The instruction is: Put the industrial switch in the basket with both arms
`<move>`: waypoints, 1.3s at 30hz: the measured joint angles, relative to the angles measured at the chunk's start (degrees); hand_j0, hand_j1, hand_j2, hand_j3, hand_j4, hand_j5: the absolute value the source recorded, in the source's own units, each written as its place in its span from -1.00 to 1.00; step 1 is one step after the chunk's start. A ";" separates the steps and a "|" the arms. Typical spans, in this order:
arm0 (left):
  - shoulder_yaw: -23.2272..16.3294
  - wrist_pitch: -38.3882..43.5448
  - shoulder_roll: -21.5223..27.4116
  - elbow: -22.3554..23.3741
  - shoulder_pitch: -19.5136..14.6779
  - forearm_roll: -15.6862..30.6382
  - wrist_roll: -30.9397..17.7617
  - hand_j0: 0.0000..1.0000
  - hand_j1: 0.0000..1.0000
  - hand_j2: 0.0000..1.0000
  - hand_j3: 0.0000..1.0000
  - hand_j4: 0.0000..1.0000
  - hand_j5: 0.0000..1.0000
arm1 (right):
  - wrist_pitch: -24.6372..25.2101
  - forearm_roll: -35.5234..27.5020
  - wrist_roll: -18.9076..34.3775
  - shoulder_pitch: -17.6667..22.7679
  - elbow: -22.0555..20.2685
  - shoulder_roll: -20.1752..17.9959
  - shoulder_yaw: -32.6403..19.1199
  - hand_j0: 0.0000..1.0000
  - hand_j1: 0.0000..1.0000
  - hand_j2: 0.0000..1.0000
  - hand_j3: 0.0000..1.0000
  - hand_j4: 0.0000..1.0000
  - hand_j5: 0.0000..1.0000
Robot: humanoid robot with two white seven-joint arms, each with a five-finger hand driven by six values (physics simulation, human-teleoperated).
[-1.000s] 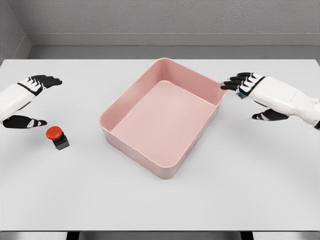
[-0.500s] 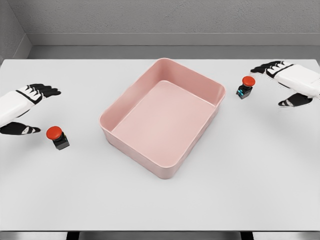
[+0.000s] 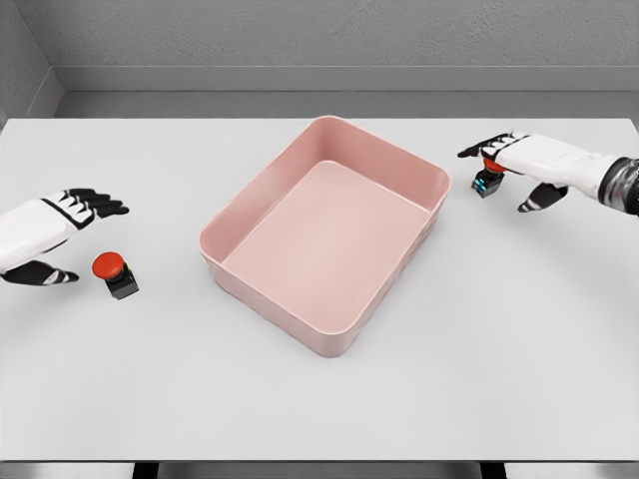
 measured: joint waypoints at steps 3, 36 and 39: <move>-0.32 0.00 -0.07 -0.48 -0.18 -0.28 -0.13 1.00 1.00 1.00 1.00 1.00 1.00 | 0.14 0.48 -0.49 -1.05 2.39 0.46 0.38 1.00 1.00 1.00 1.00 1.00 1.00; -3.58 -0.02 -0.48 -4.20 -0.26 -1.45 -3.53 0.78 0.78 0.78 0.78 0.78 0.78 | 0.56 2.65 -4.58 -6.15 12.83 6.24 1.72 1.00 1.00 1.00 1.00 1.00 1.00; -3.70 -0.02 -0.38 -4.03 -0.35 -1.69 -3.57 0.69 0.69 0.69 0.69 0.69 0.69 | 0.57 2.90 -4.92 -6.15 13.11 6.45 2.13 1.00 1.00 1.00 1.00 1.00 1.00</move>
